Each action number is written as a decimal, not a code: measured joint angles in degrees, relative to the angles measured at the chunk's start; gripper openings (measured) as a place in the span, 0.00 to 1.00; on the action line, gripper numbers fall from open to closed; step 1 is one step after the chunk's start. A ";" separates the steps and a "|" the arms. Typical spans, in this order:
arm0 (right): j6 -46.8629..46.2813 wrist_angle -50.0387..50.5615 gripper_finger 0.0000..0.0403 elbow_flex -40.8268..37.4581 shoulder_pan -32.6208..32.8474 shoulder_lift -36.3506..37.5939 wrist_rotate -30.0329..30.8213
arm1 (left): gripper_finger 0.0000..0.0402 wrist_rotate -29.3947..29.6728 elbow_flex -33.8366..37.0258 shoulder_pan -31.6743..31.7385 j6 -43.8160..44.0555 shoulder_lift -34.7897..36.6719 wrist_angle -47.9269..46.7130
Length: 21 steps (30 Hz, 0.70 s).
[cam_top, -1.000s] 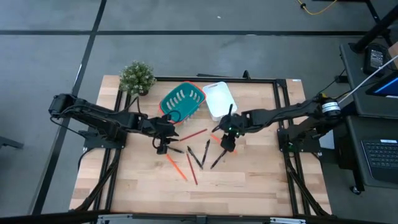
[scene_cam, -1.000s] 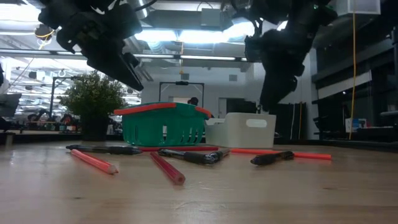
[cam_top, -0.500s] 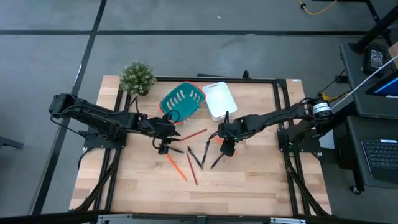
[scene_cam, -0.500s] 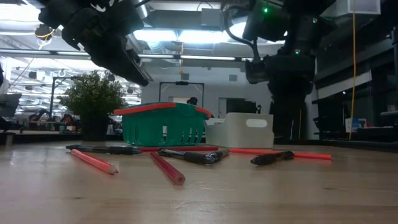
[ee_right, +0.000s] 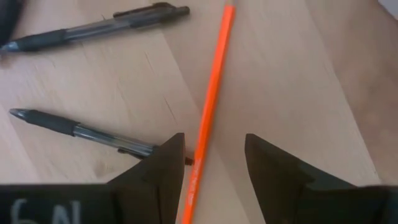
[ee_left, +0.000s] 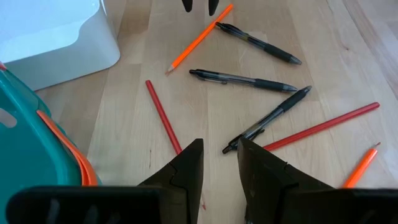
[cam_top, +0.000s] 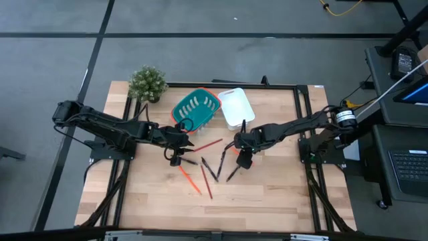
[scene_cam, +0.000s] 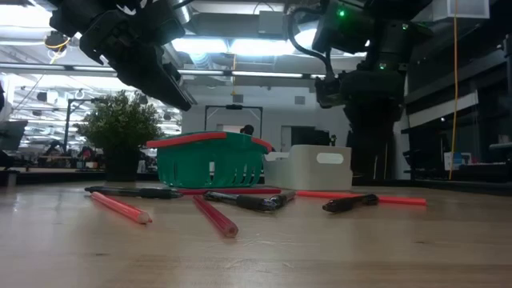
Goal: Sort pens & pencils
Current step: Put the orange pencil into the green basket
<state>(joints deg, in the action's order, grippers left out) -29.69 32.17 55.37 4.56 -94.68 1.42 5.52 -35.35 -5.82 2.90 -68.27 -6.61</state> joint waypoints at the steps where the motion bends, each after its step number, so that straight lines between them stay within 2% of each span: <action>1: 0.13 -0.37 0.42 0.00 0.23 -0.30 -0.01 | 0.23 0.00 0.00 0.00 0.00 0.00 0.00; 16: 1.61 -2.37 0.42 0.04 1.38 -6.67 0.19 | 0.23 0.02 0.00 0.00 -0.44 0.00 0.09; 21: 1.68 -2.33 0.42 0.22 1.43 -7.50 2.03 | 0.23 0.02 0.00 0.00 -0.44 -0.02 0.36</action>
<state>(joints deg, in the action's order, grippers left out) -28.01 29.85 55.59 5.98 -102.18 3.44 5.54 -35.35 -5.82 2.46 -68.29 -6.25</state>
